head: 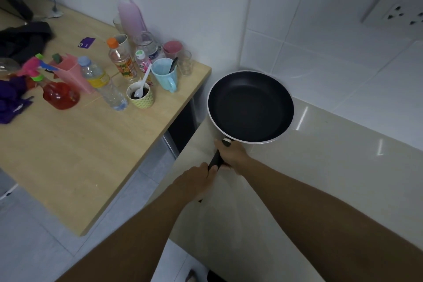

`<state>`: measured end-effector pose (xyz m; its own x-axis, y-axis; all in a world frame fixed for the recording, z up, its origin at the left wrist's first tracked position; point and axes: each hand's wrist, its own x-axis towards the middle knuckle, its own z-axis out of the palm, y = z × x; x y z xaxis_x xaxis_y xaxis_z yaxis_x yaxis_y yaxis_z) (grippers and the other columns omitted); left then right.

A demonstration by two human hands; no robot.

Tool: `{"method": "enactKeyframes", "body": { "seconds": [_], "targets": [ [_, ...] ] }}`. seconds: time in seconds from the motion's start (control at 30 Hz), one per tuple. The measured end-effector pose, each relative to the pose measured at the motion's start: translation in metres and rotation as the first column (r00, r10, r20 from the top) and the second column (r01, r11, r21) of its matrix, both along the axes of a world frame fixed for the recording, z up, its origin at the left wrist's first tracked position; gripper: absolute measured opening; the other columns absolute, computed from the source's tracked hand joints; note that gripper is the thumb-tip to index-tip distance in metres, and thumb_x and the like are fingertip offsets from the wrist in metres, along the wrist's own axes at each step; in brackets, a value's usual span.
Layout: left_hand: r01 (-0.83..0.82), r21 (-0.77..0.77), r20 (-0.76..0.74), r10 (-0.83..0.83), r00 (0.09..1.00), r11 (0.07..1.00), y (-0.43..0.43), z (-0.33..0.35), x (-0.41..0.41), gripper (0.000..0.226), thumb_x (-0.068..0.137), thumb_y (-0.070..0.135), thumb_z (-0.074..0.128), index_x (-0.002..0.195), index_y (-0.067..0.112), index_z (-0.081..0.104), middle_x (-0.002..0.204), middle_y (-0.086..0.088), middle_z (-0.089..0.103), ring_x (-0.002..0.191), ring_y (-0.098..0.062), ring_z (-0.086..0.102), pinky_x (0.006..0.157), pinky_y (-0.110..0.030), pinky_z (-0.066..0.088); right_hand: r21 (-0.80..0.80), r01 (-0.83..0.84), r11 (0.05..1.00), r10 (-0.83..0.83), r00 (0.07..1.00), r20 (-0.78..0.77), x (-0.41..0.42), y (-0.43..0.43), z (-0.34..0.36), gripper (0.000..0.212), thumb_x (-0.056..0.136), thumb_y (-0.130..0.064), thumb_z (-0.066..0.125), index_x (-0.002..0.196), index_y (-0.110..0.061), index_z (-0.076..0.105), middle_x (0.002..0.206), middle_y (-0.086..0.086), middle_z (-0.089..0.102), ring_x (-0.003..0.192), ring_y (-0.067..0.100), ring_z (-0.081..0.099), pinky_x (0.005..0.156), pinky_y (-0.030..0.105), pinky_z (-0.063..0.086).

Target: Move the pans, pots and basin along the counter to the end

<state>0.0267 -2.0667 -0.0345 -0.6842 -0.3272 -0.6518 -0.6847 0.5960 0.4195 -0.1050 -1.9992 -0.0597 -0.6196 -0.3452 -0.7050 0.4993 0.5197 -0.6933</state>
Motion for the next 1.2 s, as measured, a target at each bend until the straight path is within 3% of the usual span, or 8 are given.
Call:
{"method": "enactKeyframes", "body": {
  "seconds": [0.13, 0.3, 0.4, 0.6, 0.8, 0.9, 1.0, 1.2],
  "targets": [
    [0.054, 0.007, -0.023, -0.053, 0.998, 0.999, -0.013, 0.015, 0.002, 0.046, 0.105, 0.048, 0.026, 0.126, 0.012, 0.043, 0.095, -0.007, 0.063, 0.082, -0.019, 0.059, 0.072, -0.032, 0.047, 0.073, -0.084, 0.994, 0.093, 0.987, -0.128, 0.004, 0.02, 0.007, 0.06, 0.089, -0.055, 0.062, 0.131, -0.012, 0.055, 0.124, 0.008, 0.064, 0.109, 0.027, 0.064, 0.093, 0.041, 0.056],
    [0.182, -0.122, -0.043, -0.189, 0.981, 0.976, -0.028, 0.044, 0.003, 0.059, 0.102, 0.055, 0.028, 0.151, 0.021, 0.027, 0.149, -0.009, 0.045, 0.131, -0.026, 0.047, 0.107, -0.04, 0.04, 0.222, -0.256, 0.941, 0.323, 0.876, -0.358, 0.016, 0.057, 0.038, 0.071, 0.091, -0.068, 0.044, 0.142, -0.019, 0.05, 0.142, 0.006, 0.055, 0.127, 0.028, 0.052, 0.098, 0.035, 0.039],
    [0.257, -0.182, -0.085, -0.276, 0.957, 0.949, -0.03, 0.067, 0.001, 0.066, 0.1, 0.06, 0.027, 0.156, 0.027, 0.017, 0.161, -0.006, 0.028, 0.145, -0.027, 0.031, 0.114, -0.044, 0.032, 0.238, -0.253, 0.938, 0.336, 0.835, -0.436, 0.026, 0.084, 0.067, 0.075, 0.092, -0.072, 0.037, 0.146, -0.021, 0.046, 0.148, 0.008, 0.05, 0.132, 0.03, 0.048, 0.101, 0.037, 0.035],
    [0.378, -0.23, -0.275, -0.433, 0.859, 0.897, -0.009, 0.11, -0.003, 0.067, 0.097, 0.061, 0.032, 0.155, 0.03, 0.023, 0.16, 0.002, 0.031, 0.144, -0.019, 0.033, 0.115, -0.044, 0.032, 0.328, -0.082, 0.941, 0.244, 0.834, -0.495, 0.061, 0.145, 0.113, 0.104, 0.077, -0.092, 0.02, 0.155, -0.025, 0.03, 0.16, 0.003, 0.035, 0.147, 0.027, 0.031, 0.121, 0.049, 0.019],
    [0.561, -0.219, -0.32, -0.602, 0.732, 0.799, 0.058, 0.14, -0.006, 0.061, 0.097, 0.06, 0.027, 0.149, 0.031, 0.035, 0.156, 0.002, 0.038, 0.138, -0.021, 0.04, 0.112, -0.043, 0.035, 0.336, 0.15, 0.93, 0.078, 0.812, -0.578, 0.117, 0.227, 0.146, 0.1, 0.08, -0.089, 0.019, 0.156, -0.026, 0.029, 0.161, 0.002, 0.033, 0.15, 0.027, 0.023, 0.122, 0.051, 0.011],
    [0.63, -0.236, -0.309, -0.672, 0.673, 0.74, 0.108, 0.146, -0.01, 0.068, 0.097, 0.064, 0.024, 0.156, 0.03, 0.023, 0.164, 0.004, 0.022, 0.149, -0.019, 0.022, 0.121, -0.043, 0.02, 0.324, 0.28, 0.903, -0.037, 0.805, -0.593, 0.15, 0.278, 0.158, 0.097, 0.081, -0.088, 0.02, 0.156, -0.026, 0.03, 0.16, 0.003, 0.034, 0.149, 0.029, 0.025, 0.122, 0.051, 0.014],
    [0.679, -0.243, -0.33, -0.718, 0.613, 0.692, 0.167, 0.153, -0.007, 0.069, 0.097, 0.066, 0.025, 0.156, 0.031, 0.022, 0.164, 0.006, 0.021, 0.15, -0.018, 0.021, 0.122, -0.038, 0.016, 0.328, 0.397, 0.857, -0.126, 0.779, -0.614, 0.182, 0.332, 0.166, 0.095, 0.083, -0.086, 0.022, 0.155, -0.025, 0.031, 0.16, 0.003, 0.035, 0.148, 0.028, 0.027, 0.121, 0.052, 0.016],
    [0.817, -0.311, -0.342, -0.859, 0.381, 0.486, 0.283, 0.17, 0.008, 0.067, 0.099, 0.063, 0.025, 0.156, 0.03, 0.023, 0.164, 0.007, 0.019, 0.151, -0.015, 0.017, 0.12, -0.034, 0.014, 0.261, 0.606, 0.752, -0.315, 0.677, -0.665, 0.238, 0.429, 0.181, 0.091, 0.088, -0.081, 0.028, 0.154, -0.019, 0.033, 0.159, 0.006, 0.037, 0.147, 0.029, 0.032, 0.12, 0.051, 0.021]
  ]
}}
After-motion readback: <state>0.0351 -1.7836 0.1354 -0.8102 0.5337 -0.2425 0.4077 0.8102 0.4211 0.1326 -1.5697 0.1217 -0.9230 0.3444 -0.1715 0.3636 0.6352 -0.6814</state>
